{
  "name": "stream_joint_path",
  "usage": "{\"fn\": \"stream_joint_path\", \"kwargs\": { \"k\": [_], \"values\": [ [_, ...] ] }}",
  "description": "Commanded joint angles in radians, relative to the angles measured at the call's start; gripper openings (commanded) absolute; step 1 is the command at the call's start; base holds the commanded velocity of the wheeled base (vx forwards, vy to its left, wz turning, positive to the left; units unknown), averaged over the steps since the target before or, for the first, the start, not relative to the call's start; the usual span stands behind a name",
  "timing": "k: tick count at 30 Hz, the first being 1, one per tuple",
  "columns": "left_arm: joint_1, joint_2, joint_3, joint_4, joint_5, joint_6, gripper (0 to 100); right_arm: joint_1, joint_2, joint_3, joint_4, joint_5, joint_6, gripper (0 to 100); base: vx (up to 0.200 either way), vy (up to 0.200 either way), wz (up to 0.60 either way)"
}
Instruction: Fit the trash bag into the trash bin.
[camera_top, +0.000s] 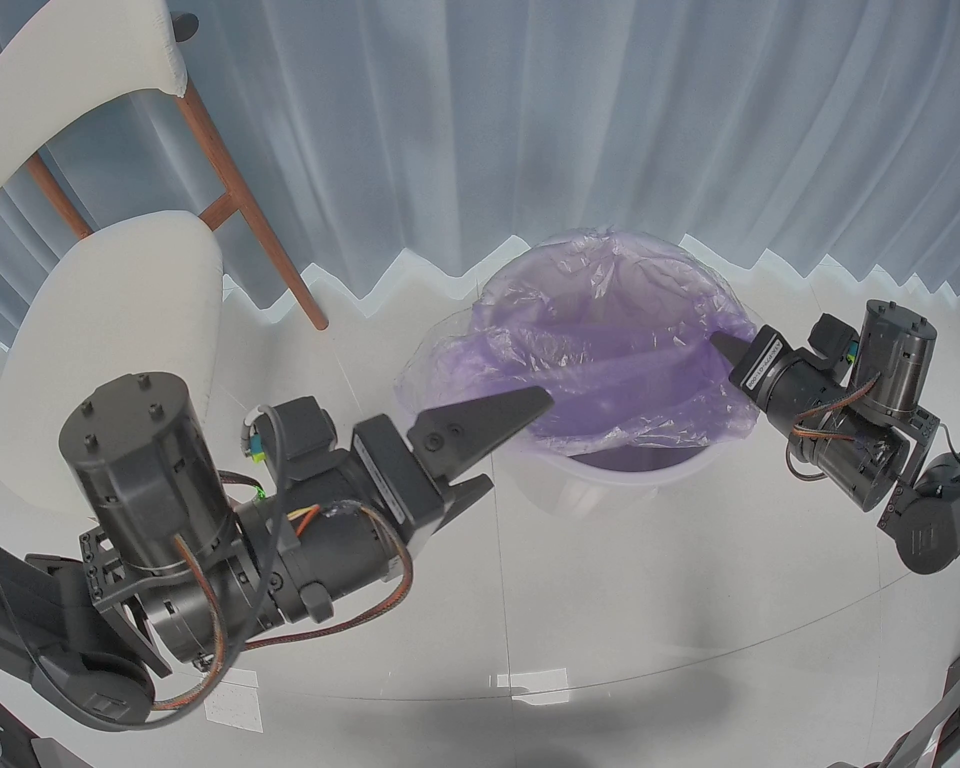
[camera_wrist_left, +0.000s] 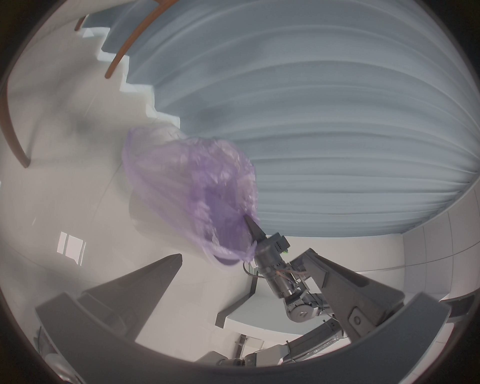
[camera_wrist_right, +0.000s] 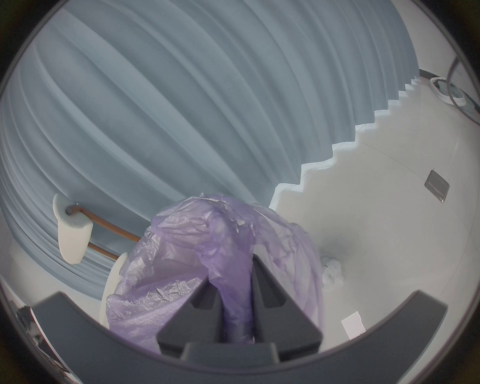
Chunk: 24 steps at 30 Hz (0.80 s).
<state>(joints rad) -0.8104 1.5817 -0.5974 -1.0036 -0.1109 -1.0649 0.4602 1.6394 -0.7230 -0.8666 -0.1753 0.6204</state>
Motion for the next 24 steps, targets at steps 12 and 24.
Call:
{"fn": "stream_joint_path", "kwargs": {
  "k": [12, 24],
  "values": [
    [-0.081, 0.087, -0.124, 0.000, 0.020, -0.095, 100, 0.009, 0.066, 0.010, -0.060, -0.001, -0.051, 0, 0.000, 0.000, 0.00],
    [-0.148, 0.158, -0.137, 0.003, 0.025, -0.109, 100, 0.009, 0.068, 0.002, -0.068, -0.001, -0.050, 0, 0.000, 0.000, 0.00]
  ]
}}
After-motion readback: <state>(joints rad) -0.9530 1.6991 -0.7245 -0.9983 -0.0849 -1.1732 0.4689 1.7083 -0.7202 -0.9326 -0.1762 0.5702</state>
